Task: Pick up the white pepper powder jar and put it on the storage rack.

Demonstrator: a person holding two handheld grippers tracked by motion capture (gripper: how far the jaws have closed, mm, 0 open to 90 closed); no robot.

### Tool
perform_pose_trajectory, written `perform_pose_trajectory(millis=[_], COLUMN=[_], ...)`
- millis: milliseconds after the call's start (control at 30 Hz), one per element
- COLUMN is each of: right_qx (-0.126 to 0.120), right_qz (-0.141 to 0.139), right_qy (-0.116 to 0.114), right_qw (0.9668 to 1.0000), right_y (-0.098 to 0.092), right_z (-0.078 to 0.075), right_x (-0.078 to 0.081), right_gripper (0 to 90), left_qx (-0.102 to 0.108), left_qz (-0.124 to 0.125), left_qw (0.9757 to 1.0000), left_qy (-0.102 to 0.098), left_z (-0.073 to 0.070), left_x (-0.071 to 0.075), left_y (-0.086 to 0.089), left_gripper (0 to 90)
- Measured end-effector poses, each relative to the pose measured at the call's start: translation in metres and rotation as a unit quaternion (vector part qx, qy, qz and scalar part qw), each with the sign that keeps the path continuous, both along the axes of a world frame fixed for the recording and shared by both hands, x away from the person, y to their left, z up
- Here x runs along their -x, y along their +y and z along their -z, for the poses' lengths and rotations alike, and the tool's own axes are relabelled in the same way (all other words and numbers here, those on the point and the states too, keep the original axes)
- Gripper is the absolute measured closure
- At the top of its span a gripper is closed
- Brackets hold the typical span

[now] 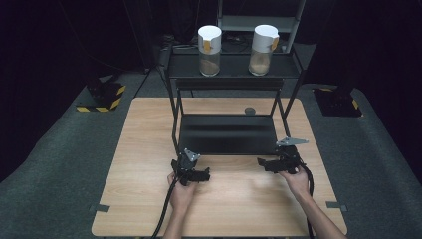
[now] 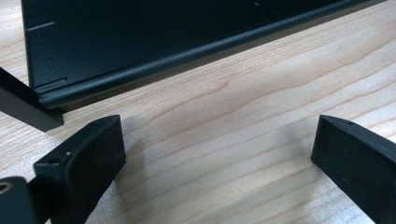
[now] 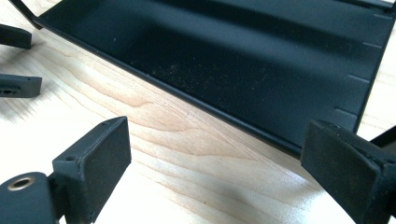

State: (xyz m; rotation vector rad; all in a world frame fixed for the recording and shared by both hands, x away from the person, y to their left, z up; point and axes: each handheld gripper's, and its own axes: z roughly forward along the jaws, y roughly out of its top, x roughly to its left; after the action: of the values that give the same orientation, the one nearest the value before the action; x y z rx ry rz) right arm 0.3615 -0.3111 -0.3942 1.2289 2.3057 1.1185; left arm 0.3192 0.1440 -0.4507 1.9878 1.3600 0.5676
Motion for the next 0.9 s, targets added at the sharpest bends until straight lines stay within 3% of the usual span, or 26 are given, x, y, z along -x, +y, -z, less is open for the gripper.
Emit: perform_pose_trajectory(millis=[633,900], right_qx=[0.009,-0.005], right_qz=[0.008,0.017], right_qy=[0.008,0.010], right_qw=[0.9999,0.9998], right_y=[0.002,0.000], right_z=[0.018,0.026], right_x=[0.006,0.007], right_gripper=[8.2,8.4], left_qx=[0.000,0.000], left_qz=[0.000,0.000], left_qw=[1.0000,1.0000], left_qy=[0.000,0.000], left_z=[0.000,0.000], left_x=[0.000,0.000], left_y=[0.000,0.000], left_gripper=[2.8,2.8])
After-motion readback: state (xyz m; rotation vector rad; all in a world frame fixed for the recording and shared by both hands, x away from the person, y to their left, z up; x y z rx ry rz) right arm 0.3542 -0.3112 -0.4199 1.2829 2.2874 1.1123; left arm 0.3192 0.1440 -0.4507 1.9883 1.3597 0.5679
